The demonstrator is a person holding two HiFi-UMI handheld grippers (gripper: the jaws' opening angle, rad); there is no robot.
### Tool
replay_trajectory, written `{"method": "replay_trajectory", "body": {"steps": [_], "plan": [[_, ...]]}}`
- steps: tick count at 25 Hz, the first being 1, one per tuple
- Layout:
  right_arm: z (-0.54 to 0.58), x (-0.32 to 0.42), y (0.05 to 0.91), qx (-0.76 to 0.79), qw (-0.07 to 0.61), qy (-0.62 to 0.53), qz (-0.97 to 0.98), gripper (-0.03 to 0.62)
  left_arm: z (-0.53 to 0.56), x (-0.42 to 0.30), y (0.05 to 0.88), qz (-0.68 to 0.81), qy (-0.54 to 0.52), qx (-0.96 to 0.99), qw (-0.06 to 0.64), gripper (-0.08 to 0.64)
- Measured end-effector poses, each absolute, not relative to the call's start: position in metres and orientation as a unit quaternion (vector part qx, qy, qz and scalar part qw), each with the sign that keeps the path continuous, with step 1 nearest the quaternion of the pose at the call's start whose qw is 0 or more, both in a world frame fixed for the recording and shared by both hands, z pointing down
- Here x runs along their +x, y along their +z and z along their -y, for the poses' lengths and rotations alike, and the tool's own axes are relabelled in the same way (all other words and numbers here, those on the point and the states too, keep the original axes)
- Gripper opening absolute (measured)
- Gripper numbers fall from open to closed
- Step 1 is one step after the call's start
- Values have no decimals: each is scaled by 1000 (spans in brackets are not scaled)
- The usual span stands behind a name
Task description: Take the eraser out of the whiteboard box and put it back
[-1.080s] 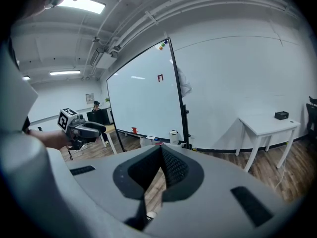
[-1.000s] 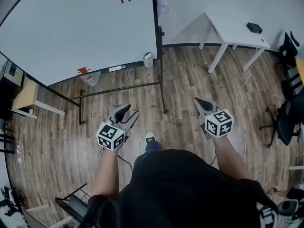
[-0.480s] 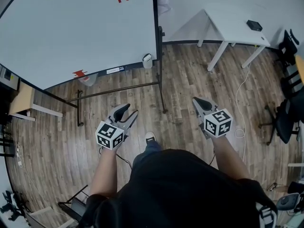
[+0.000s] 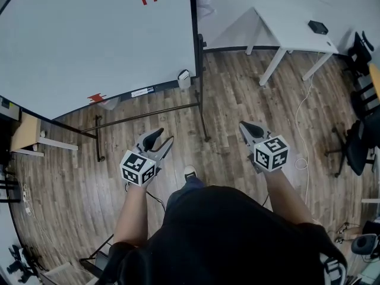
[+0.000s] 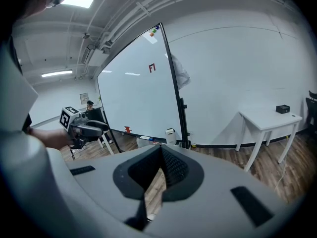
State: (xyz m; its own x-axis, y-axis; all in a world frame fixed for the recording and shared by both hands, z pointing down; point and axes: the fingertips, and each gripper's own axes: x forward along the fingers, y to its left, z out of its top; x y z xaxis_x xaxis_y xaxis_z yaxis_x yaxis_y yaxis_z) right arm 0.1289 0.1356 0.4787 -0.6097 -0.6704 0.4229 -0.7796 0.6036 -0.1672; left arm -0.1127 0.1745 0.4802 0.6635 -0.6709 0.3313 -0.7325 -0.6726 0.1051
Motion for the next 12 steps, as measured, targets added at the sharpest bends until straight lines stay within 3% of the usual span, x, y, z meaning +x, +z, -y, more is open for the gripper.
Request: {"method": "replay_trajectory", "body": {"steps": [12], "plan": [[-102,102,497,408,176,186,877,-6,-132,-131,497,375,136,908,128,186]]}}
